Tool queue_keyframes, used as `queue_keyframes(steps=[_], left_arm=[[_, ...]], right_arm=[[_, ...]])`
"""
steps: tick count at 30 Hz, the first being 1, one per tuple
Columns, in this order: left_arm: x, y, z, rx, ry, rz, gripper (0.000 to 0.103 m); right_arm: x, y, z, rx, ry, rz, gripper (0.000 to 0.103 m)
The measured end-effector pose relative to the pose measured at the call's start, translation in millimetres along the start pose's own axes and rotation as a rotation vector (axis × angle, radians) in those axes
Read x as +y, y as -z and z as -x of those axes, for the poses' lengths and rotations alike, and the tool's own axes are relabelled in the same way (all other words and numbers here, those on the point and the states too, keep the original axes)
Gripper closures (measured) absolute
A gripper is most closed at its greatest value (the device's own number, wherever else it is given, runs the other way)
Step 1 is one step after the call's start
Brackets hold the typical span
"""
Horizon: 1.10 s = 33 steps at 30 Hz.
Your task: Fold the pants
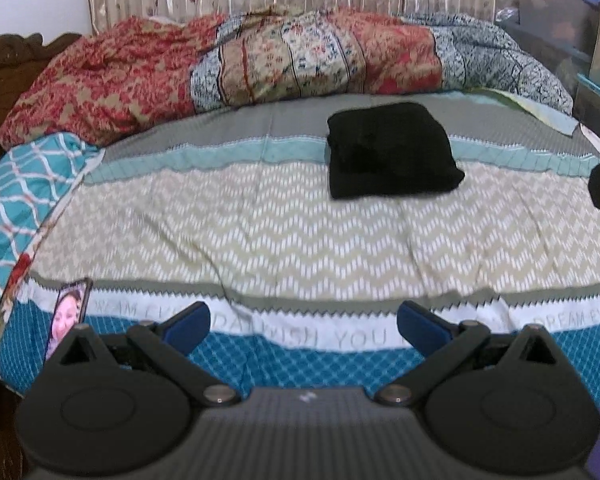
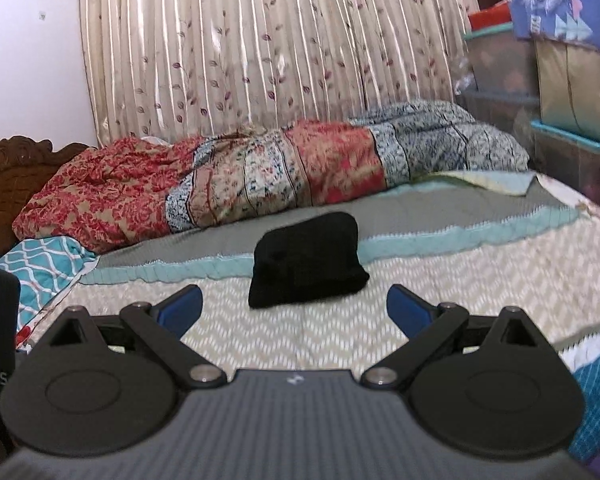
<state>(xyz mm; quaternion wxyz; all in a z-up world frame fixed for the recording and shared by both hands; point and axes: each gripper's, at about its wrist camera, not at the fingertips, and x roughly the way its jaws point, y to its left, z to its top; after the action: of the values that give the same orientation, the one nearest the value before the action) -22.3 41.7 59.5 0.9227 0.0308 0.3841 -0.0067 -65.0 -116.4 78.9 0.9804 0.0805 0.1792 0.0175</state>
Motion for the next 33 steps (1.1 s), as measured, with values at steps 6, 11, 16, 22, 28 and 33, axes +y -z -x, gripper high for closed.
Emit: queue_keyframes(steps=[6, 11, 16, 22, 28, 33], left_arm=[[-4.2, -7.6, 0.8, -0.020, -0.003, -0.004, 0.000], [-5.1, -8.2, -1.2, -0.013, -0.007, 0.003, 0.000], [-6.1, -5.9, -2.5, -0.003, -0.011, 0.000, 0.000], [-7.9, -3.8, -2.6, 0.003, -0.011, -0.007, 0.000], [-11.3, 0.5, -3.4, 0.018, -0.001, -0.017, 0.000], [-14.6, 4.1, -5.4, 0.032, 0.000, -0.031, 0.000]], right_arm=[[0.4, -4.9, -2.5, -0.012, -0.003, -0.010, 0.003], [0.6, -6.5, -2.0, -0.010, -0.002, -0.018, 0.003], [-0.7, -5.3, -3.7, -0.002, 0.003, -0.034, 0.003], [-0.5, -3.4, -3.8, 0.004, 0.002, -0.039, 0.003], [-0.9, -3.2, -4.1, 0.007, 0.001, -0.041, 0.003], [-1.3, -1.0, -4.5, 0.014, 0.001, -0.049, 0.003]])
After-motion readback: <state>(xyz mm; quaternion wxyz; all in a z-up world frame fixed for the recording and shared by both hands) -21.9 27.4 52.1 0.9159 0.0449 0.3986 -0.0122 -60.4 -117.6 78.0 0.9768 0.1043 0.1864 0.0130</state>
